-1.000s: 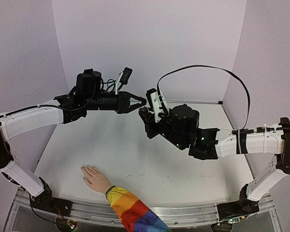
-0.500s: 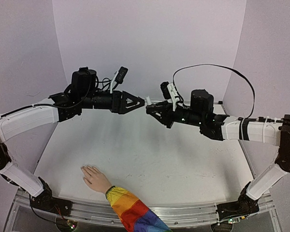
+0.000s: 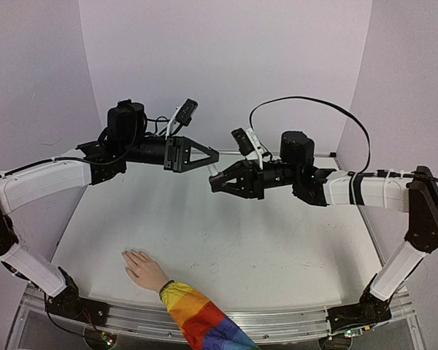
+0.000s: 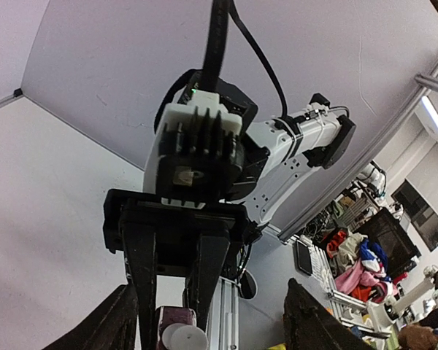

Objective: Paint the nails

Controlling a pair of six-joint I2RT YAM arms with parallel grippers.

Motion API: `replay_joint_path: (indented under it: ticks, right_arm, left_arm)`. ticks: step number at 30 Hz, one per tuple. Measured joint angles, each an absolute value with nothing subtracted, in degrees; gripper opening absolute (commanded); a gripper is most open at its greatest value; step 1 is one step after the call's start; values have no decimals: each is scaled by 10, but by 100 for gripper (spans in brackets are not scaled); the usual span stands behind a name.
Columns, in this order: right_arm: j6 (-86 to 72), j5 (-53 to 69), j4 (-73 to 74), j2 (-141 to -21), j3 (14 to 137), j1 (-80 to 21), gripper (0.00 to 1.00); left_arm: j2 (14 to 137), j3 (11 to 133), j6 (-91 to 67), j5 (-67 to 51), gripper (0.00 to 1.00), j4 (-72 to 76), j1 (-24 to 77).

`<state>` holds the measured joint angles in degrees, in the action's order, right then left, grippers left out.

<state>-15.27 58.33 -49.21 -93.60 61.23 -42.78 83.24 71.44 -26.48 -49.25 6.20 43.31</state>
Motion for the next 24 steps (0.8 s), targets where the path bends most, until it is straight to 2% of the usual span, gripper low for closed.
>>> replay_joint_path:
  ticks: [5,10,14,18,20,22,24]
  right_arm:
    - [-167,573,-514,-936,612,-428,0]
    - [-172,563,-530,-935,610,-429,0]
    - [-172,553,-541,-930,603,-430,0]
    - [-175,515,-539,-917,592,-432,0]
    - [-171,480,-535,-910,584,-436,0]
    - [-153,419,-516,-905,583,-445,0]
    - [-117,251,-478,-896,588,-487,0]
  left_arm:
    - [836,714,-258,-504,53,67,445]
    - [837,714,-250,-494,30,67,445]
    - [837,714,-247,-476,15,65,445]
    - [837,714,-226,-447,6,66,445]
    - [837,714,-222,-428,0,62,446]
    - [837,714,-218,-402,0,57,446]
    - [837,714,-214,-357,0,47,440]
